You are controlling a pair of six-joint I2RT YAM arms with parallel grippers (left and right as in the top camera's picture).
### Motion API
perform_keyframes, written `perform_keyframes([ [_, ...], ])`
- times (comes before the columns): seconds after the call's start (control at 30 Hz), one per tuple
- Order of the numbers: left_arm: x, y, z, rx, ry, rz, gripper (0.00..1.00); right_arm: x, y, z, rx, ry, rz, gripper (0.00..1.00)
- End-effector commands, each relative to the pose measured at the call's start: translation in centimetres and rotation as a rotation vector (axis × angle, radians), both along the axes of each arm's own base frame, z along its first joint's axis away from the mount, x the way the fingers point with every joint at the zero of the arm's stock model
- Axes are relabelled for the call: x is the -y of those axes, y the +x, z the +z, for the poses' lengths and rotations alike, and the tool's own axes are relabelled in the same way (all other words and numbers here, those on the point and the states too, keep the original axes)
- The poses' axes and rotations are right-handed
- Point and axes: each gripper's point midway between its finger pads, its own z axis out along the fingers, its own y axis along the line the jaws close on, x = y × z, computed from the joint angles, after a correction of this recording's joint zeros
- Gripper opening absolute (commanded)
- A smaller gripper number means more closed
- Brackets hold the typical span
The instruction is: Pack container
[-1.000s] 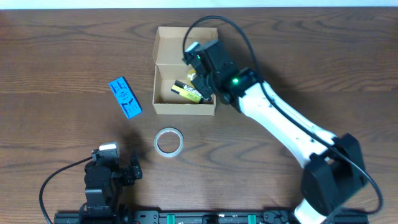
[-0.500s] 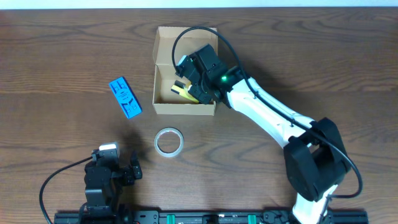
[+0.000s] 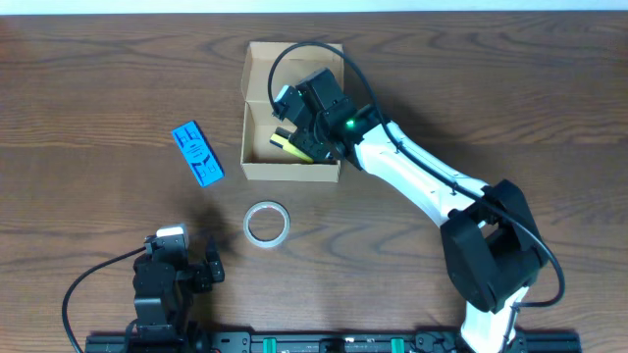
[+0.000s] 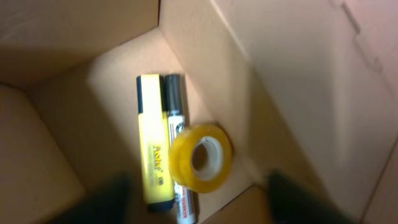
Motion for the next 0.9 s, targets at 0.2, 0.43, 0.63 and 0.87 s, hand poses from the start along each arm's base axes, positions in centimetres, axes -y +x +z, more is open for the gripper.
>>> perform_keyframes([
  [0.2, -0.1, -0.1, -0.5, -0.010, 0.010, -0.001, 0.95, -0.3, -0.8, 7.4, 0.009, 0.182, -0.071, 0.96],
  [0.43, -0.1, -0.1, -0.5, -0.010, 0.011, -0.002, 0.95, 5.3, -4.3, 10.6, -0.065, 0.220, -0.130, 0.99],
  [0.63, -0.1, -0.1, -0.5, -0.010, 0.011, -0.002, 0.95, 10.5, -8.9, 10.9, -0.029, 0.279, -0.214, 0.99],
  [0.87, -0.1, -0.1, -0.5, -0.009, 0.010, -0.002, 0.95, 14.4, -16.3, 11.6, 0.065, 0.424, -0.269, 1.00],
])
